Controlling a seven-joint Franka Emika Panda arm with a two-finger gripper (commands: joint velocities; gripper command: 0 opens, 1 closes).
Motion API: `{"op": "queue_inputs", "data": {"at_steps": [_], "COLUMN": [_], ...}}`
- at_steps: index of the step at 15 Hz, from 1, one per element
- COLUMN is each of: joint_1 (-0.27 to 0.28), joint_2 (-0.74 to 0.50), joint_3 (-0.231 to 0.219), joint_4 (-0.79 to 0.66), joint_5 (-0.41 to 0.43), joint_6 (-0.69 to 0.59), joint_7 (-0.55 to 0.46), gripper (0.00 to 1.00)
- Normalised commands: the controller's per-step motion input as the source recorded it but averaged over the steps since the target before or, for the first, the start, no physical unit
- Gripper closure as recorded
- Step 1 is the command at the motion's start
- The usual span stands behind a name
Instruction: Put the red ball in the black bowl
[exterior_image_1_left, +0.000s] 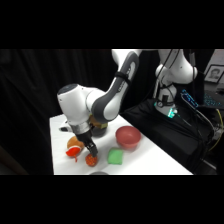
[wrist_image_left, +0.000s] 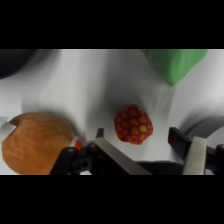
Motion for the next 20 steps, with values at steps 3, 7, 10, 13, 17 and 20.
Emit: {"op": "queue_inputs", "data": {"at_steps": [3,7,10,13,17,20], "joint_1": [-0.049,-0.054,-0.061,-0.058,-0.043,-0.026], "joint_2": [0.25,0.21,0.19,0.15,0.07,-0.04], "joint_3": [0.069,0.088,0.091,0.077,0.035,-0.006], "joint_4": [0.29,0.28,0.27,0.24,0.15,0.04], "joint_5": [0.074,0.09,0.097,0.092,0.051,0.008], "joint_6": [0.05,0.03,0.0,-0.01,-0.01,-0.01], "joint_7": [-0.17,-0.17,-0.18,-0.17,-0.15,-0.12], "gripper": [0.0,0.0,0.0,0.04,0.37,0.63]}}
